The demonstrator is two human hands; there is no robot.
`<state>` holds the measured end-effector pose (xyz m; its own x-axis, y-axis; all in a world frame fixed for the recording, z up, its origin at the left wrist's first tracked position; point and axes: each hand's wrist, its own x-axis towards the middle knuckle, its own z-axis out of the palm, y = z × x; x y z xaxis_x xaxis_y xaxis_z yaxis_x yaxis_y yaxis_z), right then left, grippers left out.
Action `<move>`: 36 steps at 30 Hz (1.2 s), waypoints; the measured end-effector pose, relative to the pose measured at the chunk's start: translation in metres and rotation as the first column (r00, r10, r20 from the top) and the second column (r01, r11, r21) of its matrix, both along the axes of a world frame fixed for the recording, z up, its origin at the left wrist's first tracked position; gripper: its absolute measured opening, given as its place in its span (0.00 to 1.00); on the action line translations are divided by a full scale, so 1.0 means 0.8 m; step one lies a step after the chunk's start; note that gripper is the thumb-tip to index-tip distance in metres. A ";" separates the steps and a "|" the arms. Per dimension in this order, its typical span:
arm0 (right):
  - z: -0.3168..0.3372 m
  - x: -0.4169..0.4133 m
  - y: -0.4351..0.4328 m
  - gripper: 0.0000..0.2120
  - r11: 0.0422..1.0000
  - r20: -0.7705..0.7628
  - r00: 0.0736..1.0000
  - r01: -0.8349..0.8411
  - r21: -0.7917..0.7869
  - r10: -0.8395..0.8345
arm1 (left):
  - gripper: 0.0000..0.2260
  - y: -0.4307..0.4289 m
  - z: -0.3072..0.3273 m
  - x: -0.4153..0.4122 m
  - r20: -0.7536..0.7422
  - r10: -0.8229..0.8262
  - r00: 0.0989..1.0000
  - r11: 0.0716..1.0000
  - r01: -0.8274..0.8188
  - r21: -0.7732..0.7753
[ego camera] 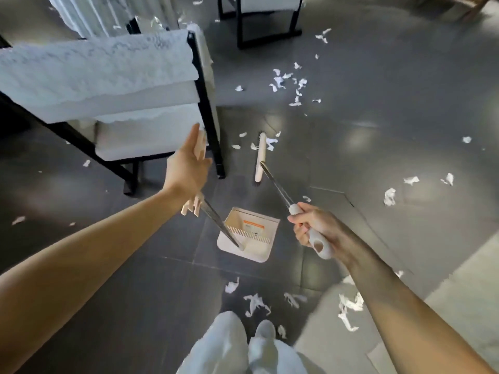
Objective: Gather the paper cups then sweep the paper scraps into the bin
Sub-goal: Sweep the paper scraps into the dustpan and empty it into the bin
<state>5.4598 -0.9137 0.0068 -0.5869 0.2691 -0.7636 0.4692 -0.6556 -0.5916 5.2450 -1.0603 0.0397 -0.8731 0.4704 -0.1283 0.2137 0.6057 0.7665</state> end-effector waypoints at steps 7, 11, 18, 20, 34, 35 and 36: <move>-0.010 -0.089 0.189 0.11 0.999 -0.031 0.998 0.046 0.009 -0.046 | 0.35 0.204 -0.011 -0.107 -0.019 -0.045 0.999 0.995 0.046 0.092; -0.017 -0.168 0.313 0.10 0.997 -0.018 0.997 0.072 0.020 -0.072 | 0.34 0.345 -0.021 -0.192 -0.055 -0.082 0.995 0.988 0.088 0.126; -0.002 -0.281 0.531 0.14 0.990 -0.035 0.990 0.137 -0.017 -0.138 | 0.37 0.601 0.006 -0.330 -0.077 -0.162 0.984 0.983 0.168 0.074; -0.004 -0.306 0.600 0.25 0.984 -0.039 0.983 0.179 -0.002 -0.179 | 0.37 0.678 0.008 -0.363 -0.075 -0.193 0.978 0.977 0.198 0.076; -0.006 -0.528 1.195 0.31 0.984 -0.026 0.984 0.176 -0.006 -0.176 | 0.36 1.255 0.012 -0.585 -0.072 -0.063 0.995 0.997 0.066 0.035; -0.002 -0.543 1.234 0.34 0.985 -0.026 0.984 0.174 0.001 -0.174 | 0.35 1.292 0.012 -0.600 -0.074 -0.051 0.996 0.998 0.054 0.044; 0.000 -0.558 1.274 0.34 0.987 -0.023 0.986 0.163 0.014 -0.162 | 0.35 1.329 0.012 -0.616 -0.077 -0.035 0.996 0.998 0.039 0.045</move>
<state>5.0130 0.1056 0.0071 -0.5512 0.3740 -0.7459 0.3439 -0.7126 -0.6115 4.7520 0.0026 0.0492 -0.8614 0.5064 -0.0389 0.2943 0.5601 0.7744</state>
